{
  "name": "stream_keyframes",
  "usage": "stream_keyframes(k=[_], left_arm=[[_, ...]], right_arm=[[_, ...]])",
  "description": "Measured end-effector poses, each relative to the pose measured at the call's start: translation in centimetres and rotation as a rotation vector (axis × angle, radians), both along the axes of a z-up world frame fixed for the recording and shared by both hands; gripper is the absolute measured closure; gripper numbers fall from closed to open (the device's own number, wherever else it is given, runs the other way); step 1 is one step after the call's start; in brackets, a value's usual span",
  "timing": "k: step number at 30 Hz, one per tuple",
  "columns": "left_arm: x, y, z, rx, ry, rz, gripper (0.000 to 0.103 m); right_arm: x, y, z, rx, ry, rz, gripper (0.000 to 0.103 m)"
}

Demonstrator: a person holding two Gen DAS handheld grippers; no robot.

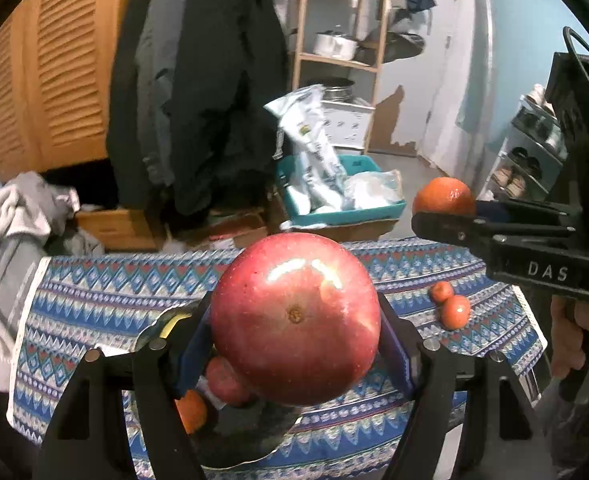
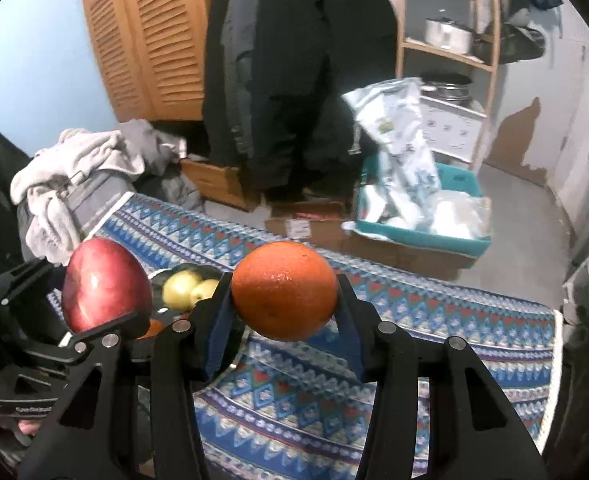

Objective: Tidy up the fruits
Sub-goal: 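Carry the red apple over the bowl with the left gripper while the right gripper carries the orange, then lower the red apple and orange into the bowl and open both grippers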

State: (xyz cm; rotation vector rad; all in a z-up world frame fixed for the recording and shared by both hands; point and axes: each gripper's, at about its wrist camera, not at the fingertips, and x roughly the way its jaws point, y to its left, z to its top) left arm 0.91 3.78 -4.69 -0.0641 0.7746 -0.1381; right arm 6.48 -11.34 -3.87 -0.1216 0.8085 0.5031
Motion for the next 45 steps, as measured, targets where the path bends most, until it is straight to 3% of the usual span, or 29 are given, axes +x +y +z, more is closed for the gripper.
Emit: stream_keyframes(k=[13,18,29,45], left_arm=[[-0.5,6.9,-4.7,-0.024,0.103,0.148,0.028],[-0.6,8.4,-7.8,-0.046,0.164,0.185,0.028],[-0.5,7.9,-13.9,-0.032,0.313,0.178,0.028],[-0.1,6.2,-17.2,-0.012,0.433,0.141,0.028]], right_arm=[[2.2,7.7,-3.9,-0.013,0.122,0.109,0.056],[3.1,9.5,-6.4,-0.027,0.183,0.127,0.056],[3.8,11.2,-11.7,-0.085,0.304,0.153,0.056],[3.5,11.7,-15.1,-0.142,0.371,0.166,0.056]])
